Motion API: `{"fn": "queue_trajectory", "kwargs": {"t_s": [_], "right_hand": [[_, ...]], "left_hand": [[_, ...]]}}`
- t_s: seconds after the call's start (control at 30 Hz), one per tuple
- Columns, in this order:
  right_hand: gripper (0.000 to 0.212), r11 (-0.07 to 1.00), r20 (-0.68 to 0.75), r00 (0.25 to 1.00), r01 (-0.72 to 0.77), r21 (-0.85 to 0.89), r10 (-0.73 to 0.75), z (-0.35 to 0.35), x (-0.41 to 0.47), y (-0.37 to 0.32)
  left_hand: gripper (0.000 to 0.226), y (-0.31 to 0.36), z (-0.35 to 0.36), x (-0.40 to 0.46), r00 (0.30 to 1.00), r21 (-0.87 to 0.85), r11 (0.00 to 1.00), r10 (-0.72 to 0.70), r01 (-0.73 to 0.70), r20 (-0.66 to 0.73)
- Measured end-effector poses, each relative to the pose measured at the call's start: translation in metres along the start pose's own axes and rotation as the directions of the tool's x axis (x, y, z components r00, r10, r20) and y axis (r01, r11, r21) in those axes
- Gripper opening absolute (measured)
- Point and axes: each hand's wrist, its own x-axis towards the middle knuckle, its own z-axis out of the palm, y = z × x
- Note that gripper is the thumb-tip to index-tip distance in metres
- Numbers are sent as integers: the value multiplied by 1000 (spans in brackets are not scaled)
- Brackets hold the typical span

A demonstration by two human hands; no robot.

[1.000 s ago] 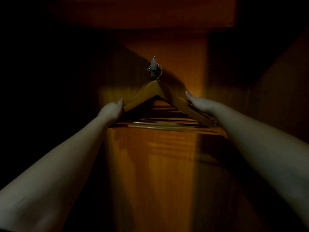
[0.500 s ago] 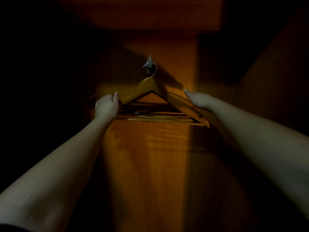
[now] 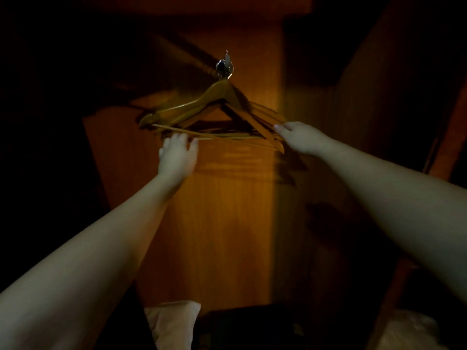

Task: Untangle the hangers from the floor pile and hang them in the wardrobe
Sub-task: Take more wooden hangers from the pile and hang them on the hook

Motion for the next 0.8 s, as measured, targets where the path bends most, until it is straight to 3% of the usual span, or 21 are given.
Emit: {"fn": "queue_trajectory", "kwargs": {"t_s": [0.2, 0.4, 0.63, 0.8], "right_hand": [[54, 994, 162, 985, 73, -84, -59, 26, -92, 14], [50, 988, 284, 957, -14, -152, 57, 61, -182, 74], [54, 966, 403, 887, -149, -212, 225, 101, -281, 199], [45, 933, 458, 815, -279, -228, 355, 115, -376, 292]], "left_hand": [[34, 9, 21, -78, 949, -65, 997, 64, -46, 310], [31, 23, 75, -160, 803, 45, 988, 96, -151, 588], [34, 66, 160, -267, 660, 18, 992, 69, -124, 748], [29, 121, 225, -348, 567, 3, 998, 33, -64, 823]]}}
